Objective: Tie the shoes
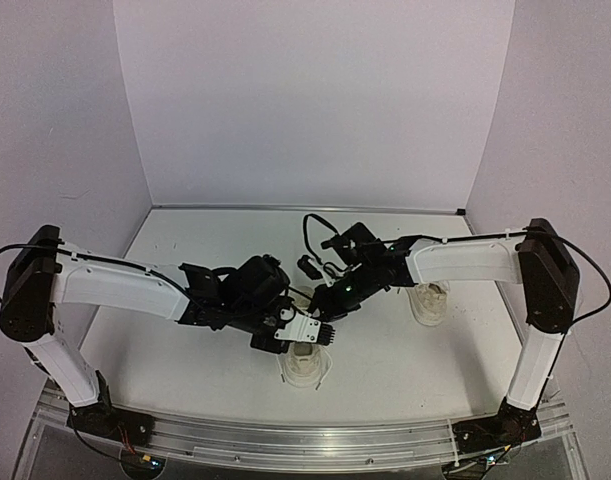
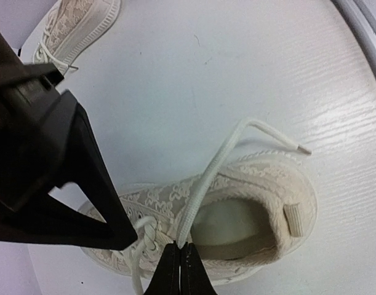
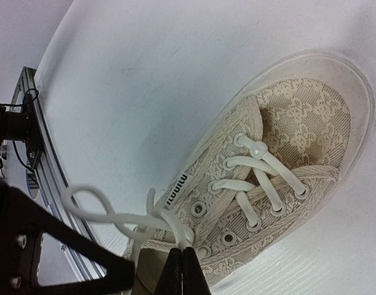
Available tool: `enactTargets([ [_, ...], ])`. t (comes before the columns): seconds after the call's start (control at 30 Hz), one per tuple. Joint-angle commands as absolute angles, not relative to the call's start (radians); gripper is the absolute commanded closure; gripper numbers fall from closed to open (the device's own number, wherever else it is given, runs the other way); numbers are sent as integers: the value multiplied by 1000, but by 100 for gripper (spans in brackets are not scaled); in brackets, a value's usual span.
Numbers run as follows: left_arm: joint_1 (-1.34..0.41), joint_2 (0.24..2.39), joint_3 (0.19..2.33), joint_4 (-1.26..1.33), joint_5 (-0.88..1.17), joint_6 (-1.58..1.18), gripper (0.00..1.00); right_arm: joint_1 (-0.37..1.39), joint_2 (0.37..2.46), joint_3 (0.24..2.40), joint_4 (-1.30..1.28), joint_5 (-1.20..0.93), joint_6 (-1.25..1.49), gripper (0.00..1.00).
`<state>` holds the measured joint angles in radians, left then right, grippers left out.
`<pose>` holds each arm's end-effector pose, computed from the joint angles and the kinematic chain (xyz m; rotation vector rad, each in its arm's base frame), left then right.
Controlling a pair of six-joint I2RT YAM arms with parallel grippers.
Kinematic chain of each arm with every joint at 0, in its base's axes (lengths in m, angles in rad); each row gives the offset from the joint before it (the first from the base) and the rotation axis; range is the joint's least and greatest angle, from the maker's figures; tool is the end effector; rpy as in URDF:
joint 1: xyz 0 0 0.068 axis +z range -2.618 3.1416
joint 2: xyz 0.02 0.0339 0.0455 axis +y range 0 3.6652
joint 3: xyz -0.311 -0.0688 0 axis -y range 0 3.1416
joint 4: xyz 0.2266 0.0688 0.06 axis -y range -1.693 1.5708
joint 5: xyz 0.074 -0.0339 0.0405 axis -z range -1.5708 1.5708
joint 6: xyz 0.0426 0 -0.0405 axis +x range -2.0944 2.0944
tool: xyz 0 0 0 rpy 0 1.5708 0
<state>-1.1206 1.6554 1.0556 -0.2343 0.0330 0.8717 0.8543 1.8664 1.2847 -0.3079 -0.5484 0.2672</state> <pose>0.1491 -0.3117 0.2587 2.0313 1.2971 -0.1549 0.2475 0.3180 0.2509 -1.0106 2.4384 1.1207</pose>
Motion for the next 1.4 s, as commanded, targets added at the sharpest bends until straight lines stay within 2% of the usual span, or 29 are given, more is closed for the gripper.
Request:
enactTargets([
  [0.0, -1124, 1654, 1110, -183, 74, 806, 100, 858, 1879, 1326, -296, -564, 273, 100],
  [0.57, -1065, 1683, 988, 23, 33, 624, 100, 838, 1822, 1272, -262, -559, 295, 100],
  [1.37, -1026, 1752, 967, 56, -29, 544, 100, 835, 1796, 1250, -218, -627, 324, 100],
])
